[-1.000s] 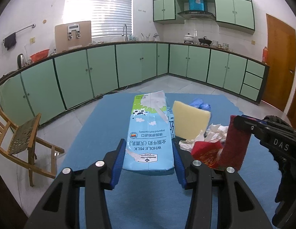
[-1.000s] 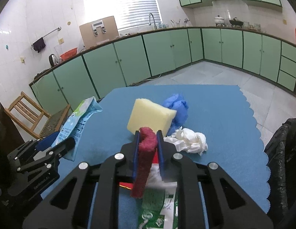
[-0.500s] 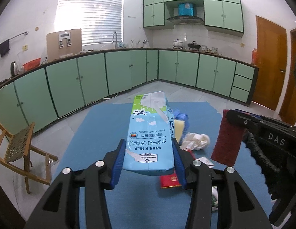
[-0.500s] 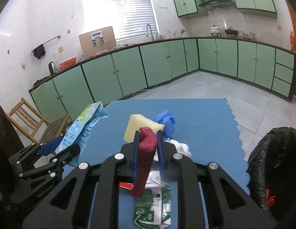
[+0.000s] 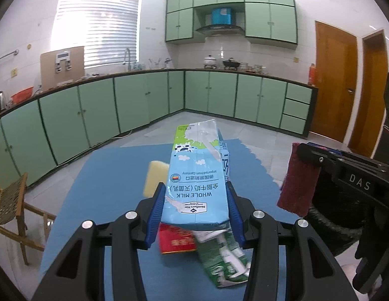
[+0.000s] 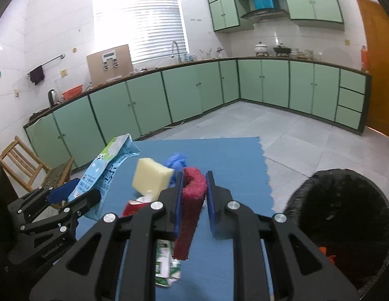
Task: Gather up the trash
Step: 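Carry the carton and scouring pad over the black bin and open both tools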
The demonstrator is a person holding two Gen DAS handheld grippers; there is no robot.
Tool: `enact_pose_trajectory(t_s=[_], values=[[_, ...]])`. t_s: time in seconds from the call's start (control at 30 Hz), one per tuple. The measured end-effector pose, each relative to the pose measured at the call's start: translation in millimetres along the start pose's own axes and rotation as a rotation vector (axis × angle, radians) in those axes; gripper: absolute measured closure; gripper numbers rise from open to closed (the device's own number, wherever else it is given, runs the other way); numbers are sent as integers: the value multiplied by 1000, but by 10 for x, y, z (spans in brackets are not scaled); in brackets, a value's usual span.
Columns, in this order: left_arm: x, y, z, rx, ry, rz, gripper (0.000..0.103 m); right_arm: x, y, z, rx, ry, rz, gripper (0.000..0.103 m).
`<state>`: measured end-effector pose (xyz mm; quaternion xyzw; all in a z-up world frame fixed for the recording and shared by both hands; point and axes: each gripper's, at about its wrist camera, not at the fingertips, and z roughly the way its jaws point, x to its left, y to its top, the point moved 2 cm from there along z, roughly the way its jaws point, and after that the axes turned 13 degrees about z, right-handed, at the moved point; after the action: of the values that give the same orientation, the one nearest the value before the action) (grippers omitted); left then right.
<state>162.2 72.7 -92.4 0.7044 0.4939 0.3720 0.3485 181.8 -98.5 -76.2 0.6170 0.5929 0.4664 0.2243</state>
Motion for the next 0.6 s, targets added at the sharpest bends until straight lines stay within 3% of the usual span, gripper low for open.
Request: enact_pose_trajectory(t_s=[0.6], values=[[-1137,432,246,-67,-198,87,57,-1232,107,-608,-93,-196,63,88]])
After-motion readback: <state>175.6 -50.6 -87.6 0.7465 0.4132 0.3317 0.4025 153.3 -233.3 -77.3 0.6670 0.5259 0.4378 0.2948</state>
